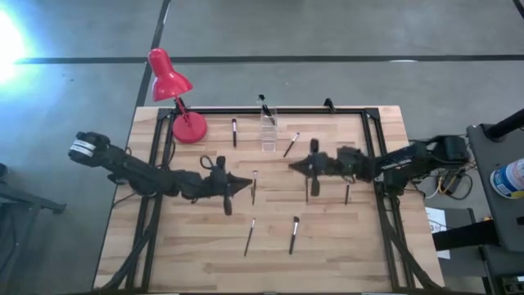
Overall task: Put items in baskets/containers
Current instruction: Put the black eyeshadow brush into the transparent organizer
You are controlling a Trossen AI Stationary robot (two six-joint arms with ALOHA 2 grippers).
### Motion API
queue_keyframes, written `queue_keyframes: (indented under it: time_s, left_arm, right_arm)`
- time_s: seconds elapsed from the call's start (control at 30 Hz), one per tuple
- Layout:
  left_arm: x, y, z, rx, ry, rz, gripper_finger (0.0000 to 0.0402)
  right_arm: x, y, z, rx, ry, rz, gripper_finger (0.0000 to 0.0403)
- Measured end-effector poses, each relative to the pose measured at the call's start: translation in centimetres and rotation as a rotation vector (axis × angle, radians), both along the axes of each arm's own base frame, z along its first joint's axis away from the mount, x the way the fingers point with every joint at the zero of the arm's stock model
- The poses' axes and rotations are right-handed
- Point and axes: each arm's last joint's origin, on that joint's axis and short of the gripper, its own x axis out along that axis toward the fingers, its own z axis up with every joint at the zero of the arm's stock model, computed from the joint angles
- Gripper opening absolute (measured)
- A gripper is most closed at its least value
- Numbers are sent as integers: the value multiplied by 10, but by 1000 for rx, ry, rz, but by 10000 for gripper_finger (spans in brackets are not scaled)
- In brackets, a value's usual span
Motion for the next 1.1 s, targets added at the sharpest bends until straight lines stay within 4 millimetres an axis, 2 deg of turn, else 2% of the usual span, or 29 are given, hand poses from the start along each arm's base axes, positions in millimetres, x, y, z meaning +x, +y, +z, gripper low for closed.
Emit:
queue_keyframes:
  time_s: [0.17,0.4,0.5,0.67,0.87,1.0,1.1]
  left_arm:
    - [-5,10,-2,-12,-96,-35,0]
    - [-5,10,0,13,-123,-61,0]
    - [-6,10,1,22,-128,-60,0]
    - [-6,10,1,25,-132,-63,0]
    - [-5,10,4,36,-150,-64,0]
    - [-5,10,5,38,-157,-63,0]
    - [-5,10,5,38,-158,-63,0]
  right_arm:
    - [37,21,-7,31,-42,84,46]
    - [92,24,-24,112,1,138,127]
    - [107,25,-28,125,4,167,157]
    - [116,27,-27,142,11,206,181]
    - [121,26,-22,133,-6,200,157]
    - [122,26,-20,118,-12,201,109]
    - [122,26,-20,114,-16,201,59]
